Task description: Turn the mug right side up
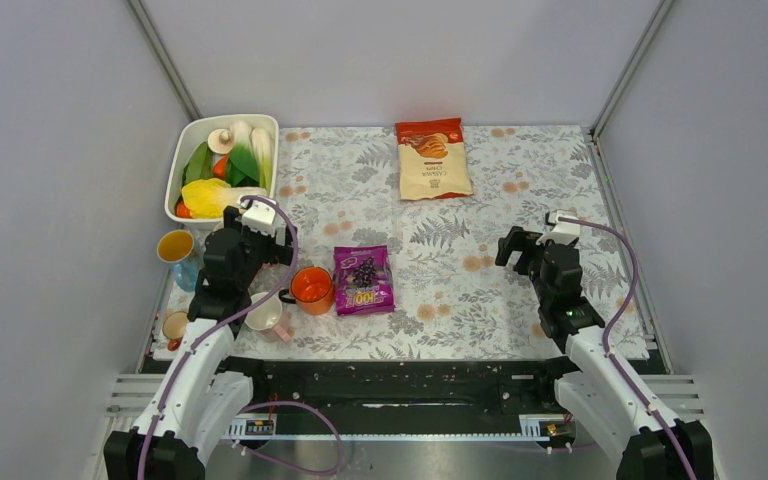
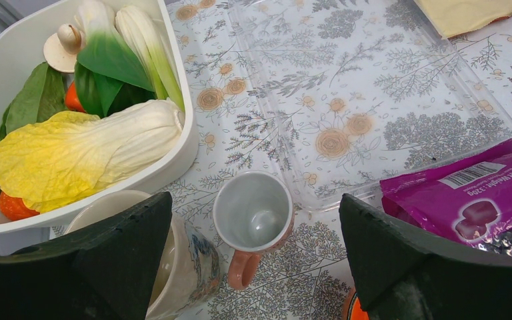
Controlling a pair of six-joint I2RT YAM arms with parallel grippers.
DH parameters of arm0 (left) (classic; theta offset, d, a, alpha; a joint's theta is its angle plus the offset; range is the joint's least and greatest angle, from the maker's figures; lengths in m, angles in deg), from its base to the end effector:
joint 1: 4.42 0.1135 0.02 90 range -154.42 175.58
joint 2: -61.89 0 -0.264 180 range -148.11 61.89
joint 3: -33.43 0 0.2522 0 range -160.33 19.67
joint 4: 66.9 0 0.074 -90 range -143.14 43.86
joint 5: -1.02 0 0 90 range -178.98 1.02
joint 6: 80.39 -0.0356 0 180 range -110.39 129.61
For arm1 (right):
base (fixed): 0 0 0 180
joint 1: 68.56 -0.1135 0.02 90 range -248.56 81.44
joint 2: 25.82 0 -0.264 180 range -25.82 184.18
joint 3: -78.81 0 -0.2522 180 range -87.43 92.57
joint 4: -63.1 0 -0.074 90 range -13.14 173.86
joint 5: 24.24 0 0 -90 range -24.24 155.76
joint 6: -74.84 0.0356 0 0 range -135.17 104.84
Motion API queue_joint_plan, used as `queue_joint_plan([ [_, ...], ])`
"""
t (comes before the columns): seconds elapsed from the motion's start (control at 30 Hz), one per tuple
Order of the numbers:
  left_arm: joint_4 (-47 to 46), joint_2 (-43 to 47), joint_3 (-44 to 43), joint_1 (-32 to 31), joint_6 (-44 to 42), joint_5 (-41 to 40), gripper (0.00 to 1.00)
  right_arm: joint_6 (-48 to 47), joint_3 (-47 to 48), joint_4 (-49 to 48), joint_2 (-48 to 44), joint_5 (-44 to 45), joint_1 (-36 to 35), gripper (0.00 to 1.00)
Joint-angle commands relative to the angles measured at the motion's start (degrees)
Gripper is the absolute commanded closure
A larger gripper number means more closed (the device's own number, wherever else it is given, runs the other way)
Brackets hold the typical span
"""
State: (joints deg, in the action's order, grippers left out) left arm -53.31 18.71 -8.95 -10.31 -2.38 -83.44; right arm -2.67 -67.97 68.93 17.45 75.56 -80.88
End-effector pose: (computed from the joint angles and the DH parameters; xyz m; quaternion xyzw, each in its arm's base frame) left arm 0.1843 -0.0225 0.2634 0.1519 0.7750 -0.0056 0.6134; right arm 0.1781 0.0327 0.2206 0.0527 0.7950 0.0624 0.6011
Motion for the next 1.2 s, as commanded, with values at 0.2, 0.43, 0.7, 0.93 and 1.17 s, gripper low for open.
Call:
queue_joint_plan([
  [0.2,-3.8,0.7,-0.7,0.0,0.6,-1.0,0.01,0.5,0.2,-2.5,0.4,-0.5,0.2,0.01],
  [0.43,-3.8,0.7,-0.7,0.0,0.6,-1.0,0.01,0.5,0.1,-2.7,-0.9,-1.8,0.2,0.00],
  [0.7,-3.8,0.7,-0.7,0.0,0.6,-1.0,0.01,0.6,0.1,-3.0,-0.1,-1.5,0.2,0.00],
  [0.93,-3.8,0.7,-0.7,0.0,0.6,-1.0,0.01,0.7,0.6,-2.5,1.0,-1.7,0.2,0.01],
  [1.17,-3.8,0.7,-0.7,0.0,0.6,-1.0,0.01,0.6,0.4,-2.5,0.6,-1.6,0.2,0.00],
])
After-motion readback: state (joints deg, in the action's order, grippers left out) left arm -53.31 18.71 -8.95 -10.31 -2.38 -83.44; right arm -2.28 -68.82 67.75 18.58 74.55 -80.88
